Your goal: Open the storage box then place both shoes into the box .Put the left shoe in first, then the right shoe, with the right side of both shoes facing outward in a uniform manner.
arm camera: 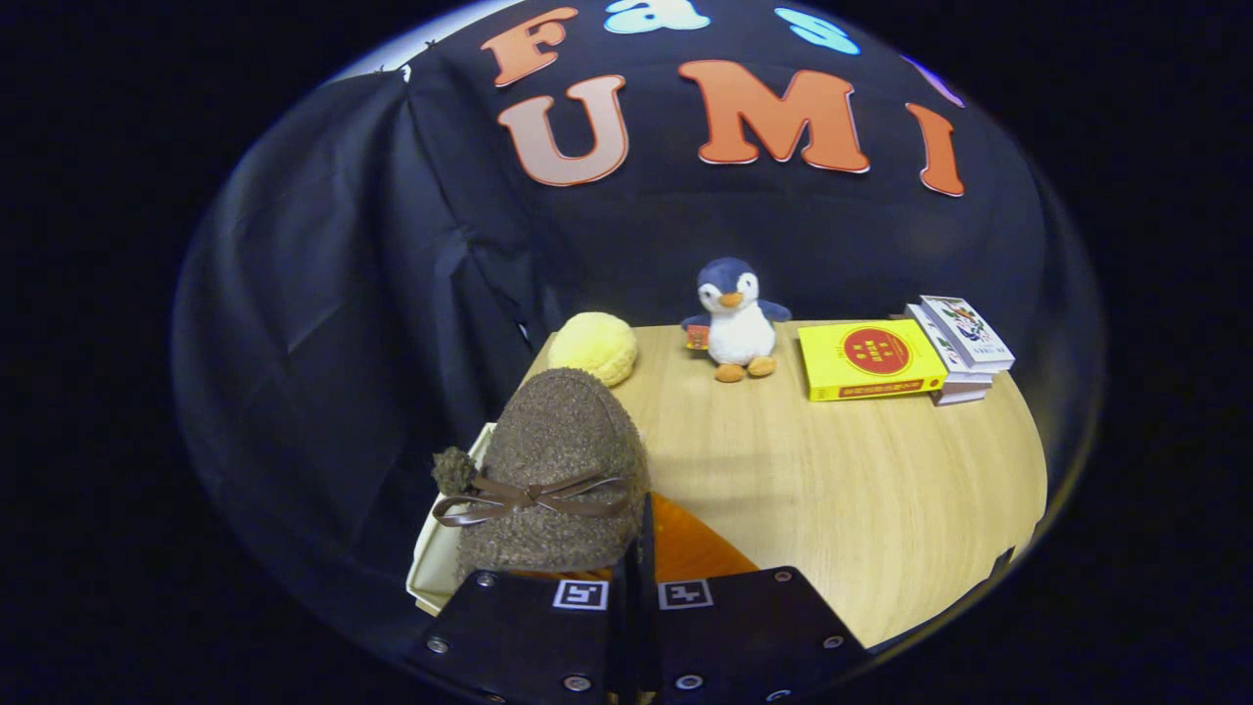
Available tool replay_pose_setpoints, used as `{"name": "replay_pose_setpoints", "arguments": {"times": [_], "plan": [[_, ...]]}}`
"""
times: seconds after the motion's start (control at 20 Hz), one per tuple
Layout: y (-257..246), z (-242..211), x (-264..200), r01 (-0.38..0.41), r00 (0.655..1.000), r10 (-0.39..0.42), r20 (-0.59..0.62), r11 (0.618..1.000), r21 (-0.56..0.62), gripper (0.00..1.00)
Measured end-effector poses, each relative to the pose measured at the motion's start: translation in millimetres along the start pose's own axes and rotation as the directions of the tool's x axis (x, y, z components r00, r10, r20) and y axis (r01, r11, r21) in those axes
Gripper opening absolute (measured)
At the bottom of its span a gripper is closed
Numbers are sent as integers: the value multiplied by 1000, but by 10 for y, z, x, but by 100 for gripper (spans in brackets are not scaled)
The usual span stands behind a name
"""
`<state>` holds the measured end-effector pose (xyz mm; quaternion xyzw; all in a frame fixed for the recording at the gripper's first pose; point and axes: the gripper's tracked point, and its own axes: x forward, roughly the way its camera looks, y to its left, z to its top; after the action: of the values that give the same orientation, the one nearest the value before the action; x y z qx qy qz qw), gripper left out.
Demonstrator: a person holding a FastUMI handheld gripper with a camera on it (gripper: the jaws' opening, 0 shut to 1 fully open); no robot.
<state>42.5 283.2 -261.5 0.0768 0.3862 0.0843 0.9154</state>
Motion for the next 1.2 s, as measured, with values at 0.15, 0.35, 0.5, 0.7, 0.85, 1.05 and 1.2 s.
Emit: {"name": "replay_pose_setpoints", "arguments": {"times": [0.15,0.35,0.5,0.7,0.85,1.05,1.2], "plan": [[326,-80,241,-16,999,16,-28,1000,-10,4],[388,-329,548,38,994,-42,-101,999,-33,5],[302,-486,727,104,985,-112,-133,993,-65,5],[140,-799,984,201,959,-213,-185,976,-81,6],[91,-892,1019,236,946,-257,-200,964,-121,10],[169,-1009,944,207,943,-229,-240,972,-114,22],[221,-1126,780,154,939,-173,-297,984,-84,26]]}}
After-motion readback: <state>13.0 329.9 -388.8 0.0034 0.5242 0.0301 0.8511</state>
